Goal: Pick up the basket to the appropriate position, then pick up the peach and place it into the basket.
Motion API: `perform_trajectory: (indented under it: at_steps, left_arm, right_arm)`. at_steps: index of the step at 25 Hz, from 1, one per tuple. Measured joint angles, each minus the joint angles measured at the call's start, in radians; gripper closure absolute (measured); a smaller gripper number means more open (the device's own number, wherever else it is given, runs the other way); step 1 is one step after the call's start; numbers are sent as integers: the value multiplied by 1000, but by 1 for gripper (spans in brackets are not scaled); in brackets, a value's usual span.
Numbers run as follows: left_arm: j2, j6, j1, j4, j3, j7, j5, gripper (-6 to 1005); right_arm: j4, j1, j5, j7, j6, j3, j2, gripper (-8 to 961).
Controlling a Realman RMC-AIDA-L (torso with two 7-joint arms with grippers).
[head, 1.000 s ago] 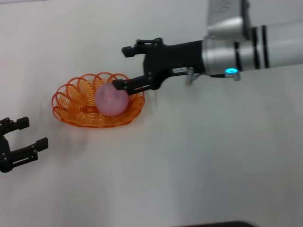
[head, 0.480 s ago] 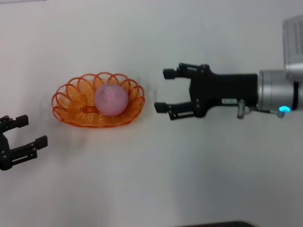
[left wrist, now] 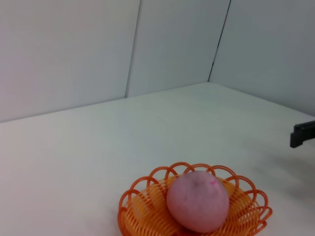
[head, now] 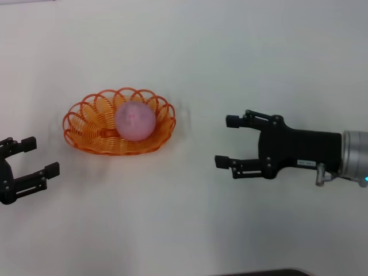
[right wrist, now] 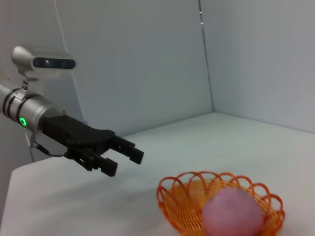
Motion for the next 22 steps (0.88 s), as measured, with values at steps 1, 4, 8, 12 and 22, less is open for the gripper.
perform_trajectory:
  at_steps: [1, 4, 8, 12, 22]
  left_arm:
    - [0, 0, 0, 0, 0, 0, 1, 208]
    - [0, 1, 0, 0, 0, 0, 5, 208]
    - [1, 2, 2, 0, 0, 2, 7, 207]
    - [1, 0, 4, -5, 5, 6, 13, 207]
    - [0, 2, 12, -10, 3, 7, 33, 207]
  right_arm:
    - [5, -8, -2, -5, 2, 1, -2, 7]
    - [16, -19, -8, -16, 4, 9, -9, 7]
    - [20, -24, -50, -38, 6, 50, -11, 7]
    - [20, -20, -106, -41, 8, 102, -12, 7]
    - [21, -18, -117, -49, 8, 129, -13, 7]
